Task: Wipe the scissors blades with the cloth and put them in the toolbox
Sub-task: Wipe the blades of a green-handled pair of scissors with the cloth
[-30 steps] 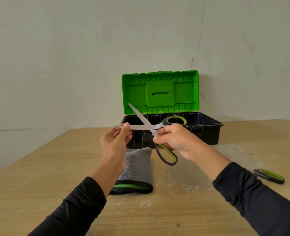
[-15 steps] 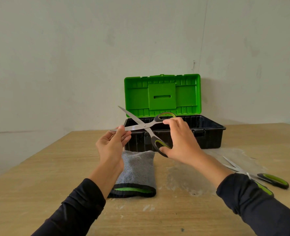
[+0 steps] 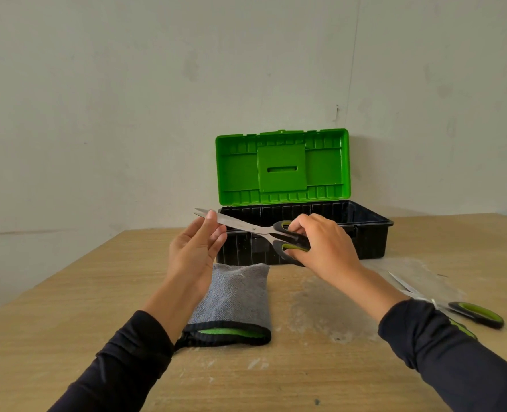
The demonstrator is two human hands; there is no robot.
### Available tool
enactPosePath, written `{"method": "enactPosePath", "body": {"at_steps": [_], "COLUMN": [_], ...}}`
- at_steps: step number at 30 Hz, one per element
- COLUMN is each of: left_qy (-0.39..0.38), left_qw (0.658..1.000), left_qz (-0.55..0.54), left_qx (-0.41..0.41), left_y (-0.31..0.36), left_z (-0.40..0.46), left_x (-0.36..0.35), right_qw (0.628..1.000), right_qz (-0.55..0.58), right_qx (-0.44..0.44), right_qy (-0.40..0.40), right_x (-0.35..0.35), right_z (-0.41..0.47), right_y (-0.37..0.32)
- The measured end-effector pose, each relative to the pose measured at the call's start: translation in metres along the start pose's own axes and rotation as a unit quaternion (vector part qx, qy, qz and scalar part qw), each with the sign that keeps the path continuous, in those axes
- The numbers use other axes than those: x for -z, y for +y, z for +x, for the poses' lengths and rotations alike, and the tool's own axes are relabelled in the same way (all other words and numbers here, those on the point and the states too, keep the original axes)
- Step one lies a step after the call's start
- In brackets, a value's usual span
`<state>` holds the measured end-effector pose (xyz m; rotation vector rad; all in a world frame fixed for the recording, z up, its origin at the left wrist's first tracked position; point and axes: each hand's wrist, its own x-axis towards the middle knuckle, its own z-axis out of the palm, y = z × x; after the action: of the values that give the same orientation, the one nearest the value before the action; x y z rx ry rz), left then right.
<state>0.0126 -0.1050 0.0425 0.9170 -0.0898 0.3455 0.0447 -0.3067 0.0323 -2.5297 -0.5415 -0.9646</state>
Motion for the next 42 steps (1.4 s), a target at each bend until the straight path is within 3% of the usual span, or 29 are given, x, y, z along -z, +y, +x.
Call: {"method": "enactPosePath", "body": {"at_steps": [5,14,21,28,34,36,38,39,40,42], "left_qy": [-0.040,-0.035,-0.016,0.000,0.000,-0.021,-0.065,-0.098,-0.140,-0.238], "left_qw": [0.999,0.999,1.000,1.000,0.999,0.999,0.978,0.950,0.904,0.769], "left_qz": [0.014,0.029,0.013,-0.022,-0.032,0.029,0.196,0.294,0.397,0.581], "left_qx": [-0.011,-0.022,-0.019,0.016,0.011,0.007,-0.018,-0.041,-0.070,-0.121], "left_y": [0.001,-0.002,0.003,-0.004,-0.006,-0.016,-0.036,-0.046,-0.056,-0.070], "left_z": [0.002,-0.001,0.002,0.005,0.012,0.011,0.008,0.006,0.005,0.003], "left_x": [0.000,-0.002,-0.004,-0.013,-0.030,-0.035,-0.037,-0.039,-0.041,-0.046], "right_qw": [1.000,0.999,0.985,0.993,0.994,0.995,0.995,0.994,0.993,0.991], "right_qz": [-0.005,0.039,0.137,-0.015,-0.025,-0.037,-0.058,-0.068,-0.076,-0.087], "right_qx": [-0.005,-0.031,-0.013,0.063,0.064,0.059,0.050,0.043,0.035,0.012], "right_qy": [0.009,0.007,-0.108,-0.102,-0.082,-0.066,-0.064,-0.070,-0.078,-0.101], "right_x": [0.002,0.007,0.025,0.021,0.028,0.035,0.043,0.045,0.046,0.044], "right_z": [0.001,0.001,0.009,0.004,0.016,0.030,0.047,0.056,0.065,0.079], "right_y": [0.001,0.005,0.013,0.017,0.026,0.036,0.047,0.054,0.060,0.072]}}
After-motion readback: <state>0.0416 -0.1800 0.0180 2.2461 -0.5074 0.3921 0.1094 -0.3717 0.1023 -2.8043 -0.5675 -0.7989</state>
